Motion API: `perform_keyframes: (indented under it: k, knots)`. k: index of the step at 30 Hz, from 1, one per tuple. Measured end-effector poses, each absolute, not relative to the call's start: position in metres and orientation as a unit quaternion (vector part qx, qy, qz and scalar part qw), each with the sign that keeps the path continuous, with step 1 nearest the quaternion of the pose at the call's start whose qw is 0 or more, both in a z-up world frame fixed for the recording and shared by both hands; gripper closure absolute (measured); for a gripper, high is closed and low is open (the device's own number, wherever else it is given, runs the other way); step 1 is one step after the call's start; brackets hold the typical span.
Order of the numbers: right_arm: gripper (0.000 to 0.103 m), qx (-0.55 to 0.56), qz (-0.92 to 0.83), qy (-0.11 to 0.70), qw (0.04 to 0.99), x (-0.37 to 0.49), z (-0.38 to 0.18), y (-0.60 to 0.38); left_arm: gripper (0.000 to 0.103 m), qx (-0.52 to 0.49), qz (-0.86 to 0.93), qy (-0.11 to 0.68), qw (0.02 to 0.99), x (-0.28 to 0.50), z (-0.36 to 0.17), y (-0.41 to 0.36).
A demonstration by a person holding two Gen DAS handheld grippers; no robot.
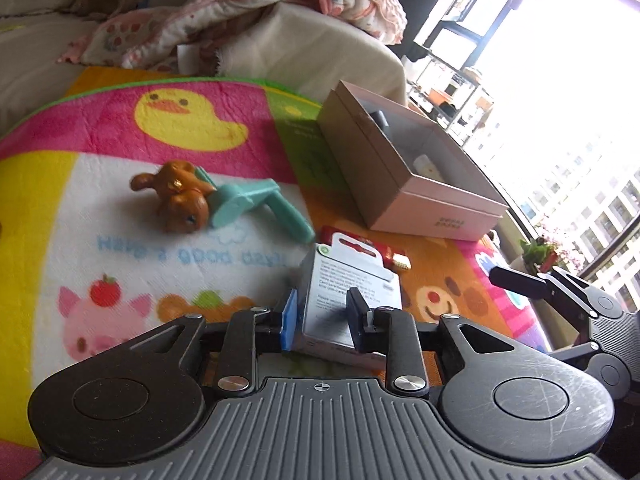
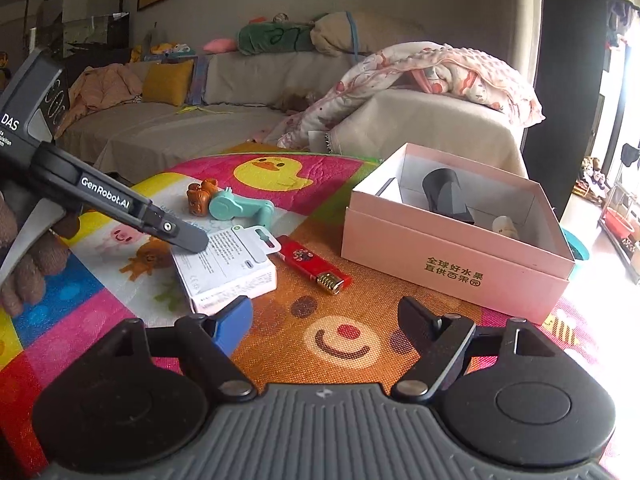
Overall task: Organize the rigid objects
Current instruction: 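Move both tools back over the mat toward the red lighter and white package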
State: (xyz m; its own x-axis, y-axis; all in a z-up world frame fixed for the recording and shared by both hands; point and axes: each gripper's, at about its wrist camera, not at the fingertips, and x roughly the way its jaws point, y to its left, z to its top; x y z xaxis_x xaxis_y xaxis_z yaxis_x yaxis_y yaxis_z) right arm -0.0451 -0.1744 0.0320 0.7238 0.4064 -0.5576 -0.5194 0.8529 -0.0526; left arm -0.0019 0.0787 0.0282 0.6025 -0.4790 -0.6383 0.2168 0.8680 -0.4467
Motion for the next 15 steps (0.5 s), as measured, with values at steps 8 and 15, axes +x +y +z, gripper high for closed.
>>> perform_keyframes:
  k: [8, 15]
  knots:
    - [0.023, -0.11, 0.242, 0.275, 0.924, -0.05, 0.031, -0.178, 0.072, -0.098, -0.271, 0.379, 0.879, -0.015, 0.037, 0.034]
    - [0.023, -0.085, 0.277, 0.287, 0.913, -0.046, 0.033, -0.16, 0.072, -0.029, -0.122, 0.287, 0.95, -0.002, 0.063, 0.066]
